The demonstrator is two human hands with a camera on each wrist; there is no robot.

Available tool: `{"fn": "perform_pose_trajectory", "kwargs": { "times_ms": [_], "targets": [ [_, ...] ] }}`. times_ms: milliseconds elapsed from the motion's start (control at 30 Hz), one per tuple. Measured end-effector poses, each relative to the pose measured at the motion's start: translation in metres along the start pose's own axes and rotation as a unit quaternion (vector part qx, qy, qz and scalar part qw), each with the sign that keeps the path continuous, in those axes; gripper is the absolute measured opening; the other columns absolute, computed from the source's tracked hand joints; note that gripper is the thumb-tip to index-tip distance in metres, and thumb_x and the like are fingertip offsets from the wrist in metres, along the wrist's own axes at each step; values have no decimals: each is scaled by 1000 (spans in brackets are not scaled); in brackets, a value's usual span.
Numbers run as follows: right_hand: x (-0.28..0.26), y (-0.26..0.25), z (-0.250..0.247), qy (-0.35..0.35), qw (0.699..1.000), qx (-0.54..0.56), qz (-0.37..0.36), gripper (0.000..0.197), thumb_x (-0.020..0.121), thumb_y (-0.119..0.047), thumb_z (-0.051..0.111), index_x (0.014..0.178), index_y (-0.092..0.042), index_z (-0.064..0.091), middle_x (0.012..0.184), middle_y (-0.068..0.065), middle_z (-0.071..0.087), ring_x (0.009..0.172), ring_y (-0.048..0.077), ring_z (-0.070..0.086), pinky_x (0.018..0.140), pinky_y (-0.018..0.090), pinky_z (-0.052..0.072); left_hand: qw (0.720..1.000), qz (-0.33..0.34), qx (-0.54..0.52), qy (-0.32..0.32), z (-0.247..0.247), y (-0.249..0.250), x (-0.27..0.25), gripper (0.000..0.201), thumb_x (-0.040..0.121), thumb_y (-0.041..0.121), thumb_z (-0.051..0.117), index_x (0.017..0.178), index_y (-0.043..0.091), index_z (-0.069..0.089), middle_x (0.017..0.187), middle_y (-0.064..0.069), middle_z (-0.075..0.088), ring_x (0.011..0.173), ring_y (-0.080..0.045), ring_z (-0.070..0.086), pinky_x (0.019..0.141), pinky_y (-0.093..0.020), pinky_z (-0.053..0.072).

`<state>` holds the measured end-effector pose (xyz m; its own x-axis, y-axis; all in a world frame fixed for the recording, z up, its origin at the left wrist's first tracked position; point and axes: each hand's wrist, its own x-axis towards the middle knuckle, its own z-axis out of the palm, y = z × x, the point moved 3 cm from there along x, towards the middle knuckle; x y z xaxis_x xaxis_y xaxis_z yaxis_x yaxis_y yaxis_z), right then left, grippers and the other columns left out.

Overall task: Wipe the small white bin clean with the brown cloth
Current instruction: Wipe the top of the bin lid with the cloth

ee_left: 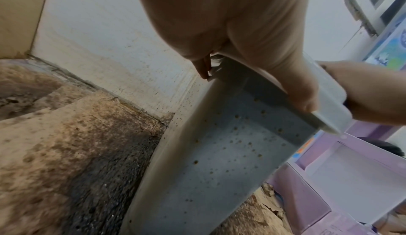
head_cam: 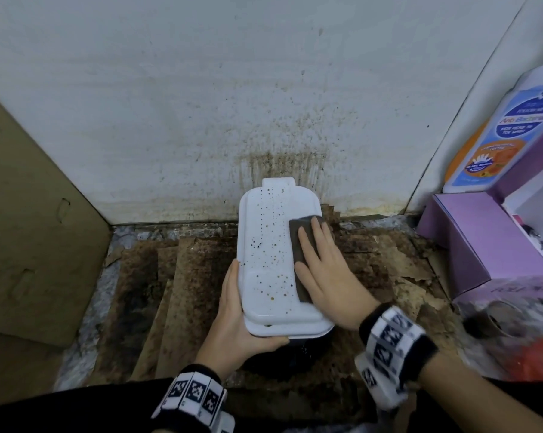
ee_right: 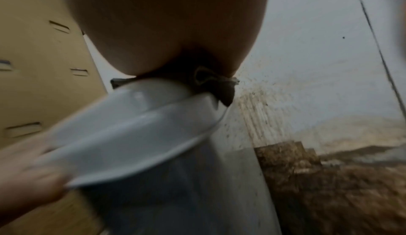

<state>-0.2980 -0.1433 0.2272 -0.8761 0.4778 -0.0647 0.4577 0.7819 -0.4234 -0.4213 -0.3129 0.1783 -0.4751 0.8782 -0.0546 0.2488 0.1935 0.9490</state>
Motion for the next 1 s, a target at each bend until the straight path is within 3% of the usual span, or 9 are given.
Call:
{"fn": "perform_pose_trajectory", "kwargs": {
  "times_ms": [200, 500, 633, 767, 867, 1000],
  "targets": [
    [-39, -18, 12, 14, 1000, -10, 5, 66, 105, -50, 10, 159, -18, -11, 163, 2, -32, 148, 15, -34, 123, 33, -8, 1000, -5, 11, 6, 1, 0, -2, 148, 53, 50, 97, 154, 48, -10, 163, 24, -1, 151, 2, 11, 120, -45, 32],
    [46, 15, -16, -52, 998, 15, 11, 67, 108, -46, 21, 159, -15, -10, 163, 4, -31, 150, 20, -30, 125, 36, -7, 1000, -6, 0, -2, -1, -3, 1, 147, 54, 54, 96, 153, 51, -12, 163, 27, -3, 152, -1, 12, 119, -50, 33],
    [85, 26, -27, -44, 999, 24, 11, 69, 108, -46, 27, 160, -14, -5, 166, 6, -22, 153, 23, -19, 126, 46, 2, 1000, -7, -8, -3, -2, -2, 2, 146, 54, 51, 97, 153, 52, -10, 163, 26, -1, 151, -2, 16, 117, -50, 35],
    [85, 29, -26, 3, 999, 25, 35, 80, 104, -54, 32, 159, -10, -5, 168, 8, -12, 155, 25, 2, 125, 44, 12, 1000, -3, -5, -2, -1, -1, 2, 146, 54, 50, 97, 153, 51, -9, 163, 24, 0, 151, -3, 16, 117, -50, 36],
    [79, 29, -22, 11, 996, 39, 75, 86, 102, -58, 32, 158, -7, -10, 167, 13, -12, 155, 25, -5, 125, 45, 6, 1000, 0, -6, -3, 0, -2, 2, 145, 54, 47, 98, 153, 51, -8, 165, 21, 3, 152, -5, 16, 117, -51, 36],
    [73, 31, -18, -12, 991, 109, 73, 88, 102, -57, 33, 157, -9, -17, 167, 8, -19, 154, 19, -14, 125, 48, -2, 1000, 6, -16, 0, 0, -2, 2, 144, 55, 42, 99, 154, 49, -5, 165, 19, 5, 152, -5, 17, 117, -51, 35]
  ]
}}
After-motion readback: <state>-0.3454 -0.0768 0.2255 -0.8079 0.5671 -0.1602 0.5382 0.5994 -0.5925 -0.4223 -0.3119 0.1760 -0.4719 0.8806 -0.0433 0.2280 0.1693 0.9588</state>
